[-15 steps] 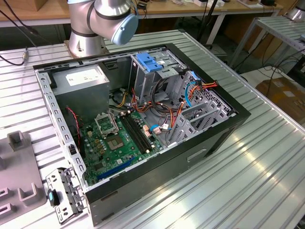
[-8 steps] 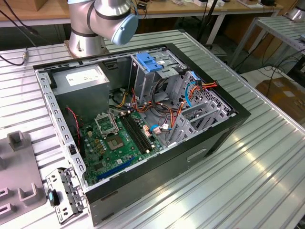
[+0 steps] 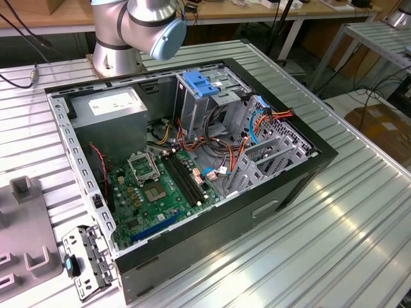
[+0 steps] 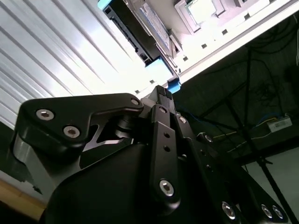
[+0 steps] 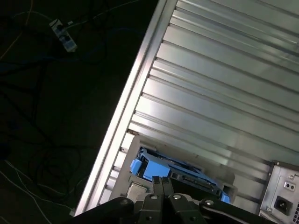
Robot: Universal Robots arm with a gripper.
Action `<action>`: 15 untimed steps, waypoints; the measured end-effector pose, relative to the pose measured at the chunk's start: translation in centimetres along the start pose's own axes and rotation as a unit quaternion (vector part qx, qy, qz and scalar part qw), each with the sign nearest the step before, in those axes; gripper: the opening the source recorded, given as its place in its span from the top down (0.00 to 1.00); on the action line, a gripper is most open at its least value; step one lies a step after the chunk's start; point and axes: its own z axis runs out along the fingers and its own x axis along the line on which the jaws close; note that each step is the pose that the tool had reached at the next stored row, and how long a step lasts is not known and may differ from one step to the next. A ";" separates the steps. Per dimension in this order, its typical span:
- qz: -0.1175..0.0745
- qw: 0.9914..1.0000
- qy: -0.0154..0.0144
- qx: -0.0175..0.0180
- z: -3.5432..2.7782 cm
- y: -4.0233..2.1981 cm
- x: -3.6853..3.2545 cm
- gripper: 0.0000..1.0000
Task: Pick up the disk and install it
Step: 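Pick up the disk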
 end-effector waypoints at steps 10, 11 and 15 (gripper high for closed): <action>-0.106 0.994 0.005 -0.002 0.01 0.00 0.00 0.89; -0.115 0.993 0.005 -0.002 0.01 0.00 0.00 0.89; -0.170 0.985 0.007 -0.003 0.01 0.00 0.00 0.89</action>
